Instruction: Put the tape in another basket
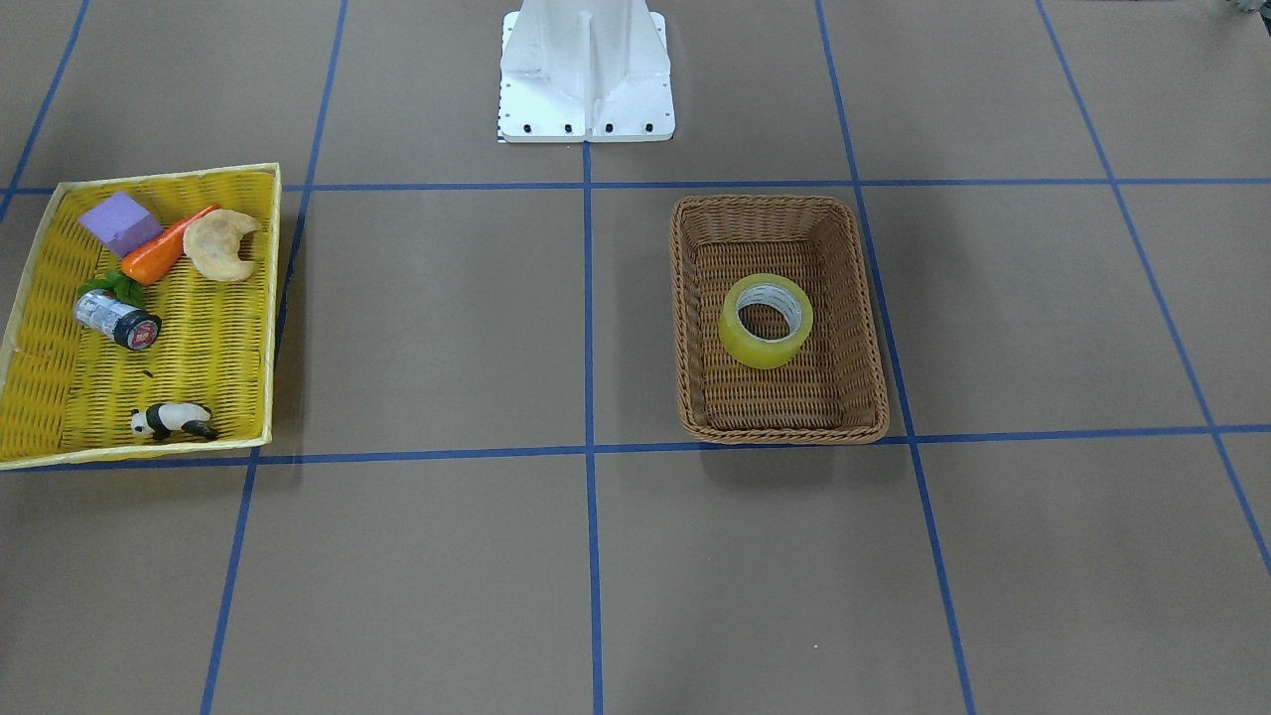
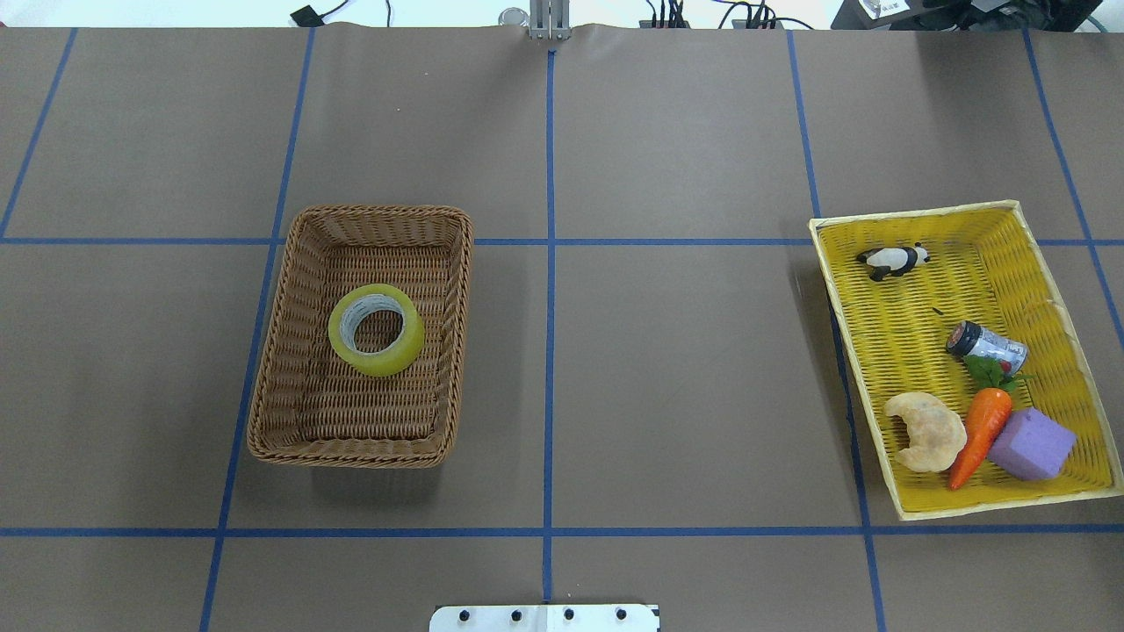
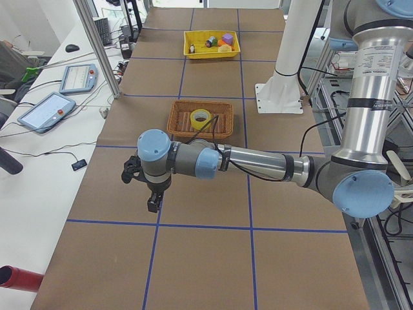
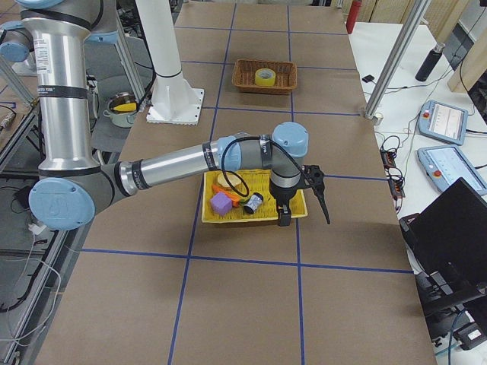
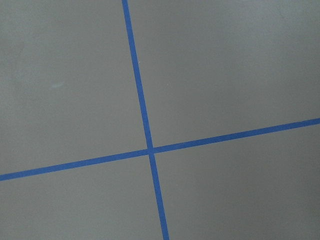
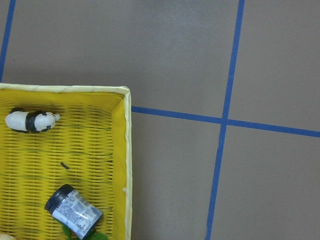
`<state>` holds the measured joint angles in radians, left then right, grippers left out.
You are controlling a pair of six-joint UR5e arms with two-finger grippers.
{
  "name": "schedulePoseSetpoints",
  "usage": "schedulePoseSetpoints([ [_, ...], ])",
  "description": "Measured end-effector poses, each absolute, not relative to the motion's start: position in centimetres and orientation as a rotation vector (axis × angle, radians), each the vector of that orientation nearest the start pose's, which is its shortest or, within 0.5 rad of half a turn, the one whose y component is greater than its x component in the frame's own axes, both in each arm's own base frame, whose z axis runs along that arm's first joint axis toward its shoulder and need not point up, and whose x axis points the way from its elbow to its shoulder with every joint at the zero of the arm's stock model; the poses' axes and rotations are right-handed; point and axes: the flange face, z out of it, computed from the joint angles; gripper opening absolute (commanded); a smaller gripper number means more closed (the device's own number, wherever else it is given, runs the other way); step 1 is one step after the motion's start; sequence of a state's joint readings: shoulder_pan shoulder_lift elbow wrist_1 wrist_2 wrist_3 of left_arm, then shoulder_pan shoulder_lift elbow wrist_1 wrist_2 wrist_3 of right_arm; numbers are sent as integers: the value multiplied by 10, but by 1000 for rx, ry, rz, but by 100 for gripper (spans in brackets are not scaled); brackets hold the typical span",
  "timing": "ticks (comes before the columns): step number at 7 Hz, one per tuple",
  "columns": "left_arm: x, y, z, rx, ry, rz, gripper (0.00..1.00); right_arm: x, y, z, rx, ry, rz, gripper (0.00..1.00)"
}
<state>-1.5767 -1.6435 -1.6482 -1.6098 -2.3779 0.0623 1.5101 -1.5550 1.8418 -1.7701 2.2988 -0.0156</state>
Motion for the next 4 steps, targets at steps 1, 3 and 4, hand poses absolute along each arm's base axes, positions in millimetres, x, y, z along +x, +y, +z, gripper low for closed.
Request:
schedulePoseSetpoints([
  [1,-64,-528,573,214,798,133,98,37,-491,554,48,-727,-103,100],
  [3,-64,-527,572,218,797,135,98,37,-493,561,38,-733,-107,100],
  [4,-64,-528,573,216,796,134,98,36,-494,561,39,-735,-108,100],
])
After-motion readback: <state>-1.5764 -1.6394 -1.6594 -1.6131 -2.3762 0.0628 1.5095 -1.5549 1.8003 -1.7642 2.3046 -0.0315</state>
